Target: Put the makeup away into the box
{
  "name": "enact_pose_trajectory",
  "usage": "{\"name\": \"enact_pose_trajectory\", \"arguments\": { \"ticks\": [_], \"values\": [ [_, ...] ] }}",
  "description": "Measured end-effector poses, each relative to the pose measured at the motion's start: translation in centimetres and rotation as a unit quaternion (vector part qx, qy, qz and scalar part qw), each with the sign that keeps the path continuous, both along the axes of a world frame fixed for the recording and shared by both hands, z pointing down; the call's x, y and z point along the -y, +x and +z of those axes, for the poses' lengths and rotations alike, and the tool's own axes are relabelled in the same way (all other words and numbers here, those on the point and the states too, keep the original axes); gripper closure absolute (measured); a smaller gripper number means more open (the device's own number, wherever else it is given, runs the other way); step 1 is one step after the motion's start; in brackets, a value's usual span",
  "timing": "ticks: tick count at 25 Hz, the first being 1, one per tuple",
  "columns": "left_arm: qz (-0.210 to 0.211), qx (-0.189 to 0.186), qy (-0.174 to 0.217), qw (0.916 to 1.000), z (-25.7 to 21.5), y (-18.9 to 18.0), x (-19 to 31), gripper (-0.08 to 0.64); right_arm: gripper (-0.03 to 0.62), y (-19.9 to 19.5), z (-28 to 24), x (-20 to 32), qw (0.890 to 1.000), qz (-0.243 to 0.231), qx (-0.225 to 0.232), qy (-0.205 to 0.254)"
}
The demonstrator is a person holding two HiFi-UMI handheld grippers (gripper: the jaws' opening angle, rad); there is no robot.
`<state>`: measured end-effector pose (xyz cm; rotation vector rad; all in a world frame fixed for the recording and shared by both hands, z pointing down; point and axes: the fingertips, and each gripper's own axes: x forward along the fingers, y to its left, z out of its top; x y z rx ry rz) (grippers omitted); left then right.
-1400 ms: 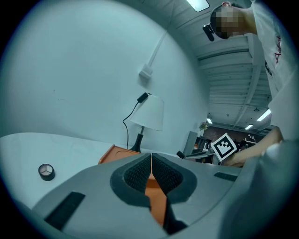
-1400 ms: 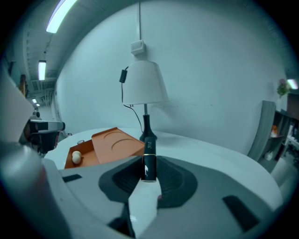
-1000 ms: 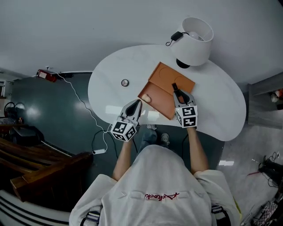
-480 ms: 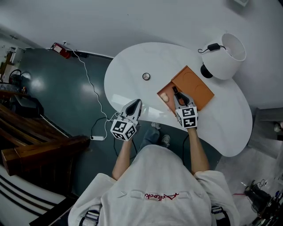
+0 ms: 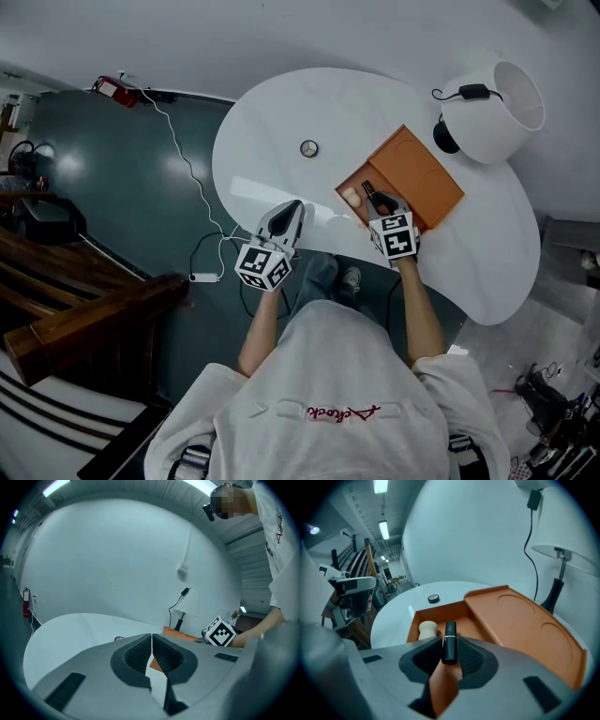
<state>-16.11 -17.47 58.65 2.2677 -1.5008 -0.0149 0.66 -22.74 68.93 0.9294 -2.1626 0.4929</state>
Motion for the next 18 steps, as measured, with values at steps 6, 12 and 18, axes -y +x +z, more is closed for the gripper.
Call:
{"name": "enact_pose_trajectory", "arguments": {
  "ticks": [6,12,18],
  "values": [
    [-0.005,-0.008,-0.016,0.9998,1.6,-0.6,0.5,0.545,0.485,-0.4,1.8,0.4,0.999,-0.021,-0.041,-0.02],
    [-0.005,-0.007,-0.014,0.9999,1.6,-1.0,1.4,0.545,0.485,0.0,3.5,0.4,0.998,-0.022,-0.051,-0.027],
    [-0.007,-0.007,-0.014,0.9999,1.5,-1.3,1.2,0.545,0.445,-0.6,0.8,0.9,0.999,-0.022,0.006,0.023]
  ]
}}
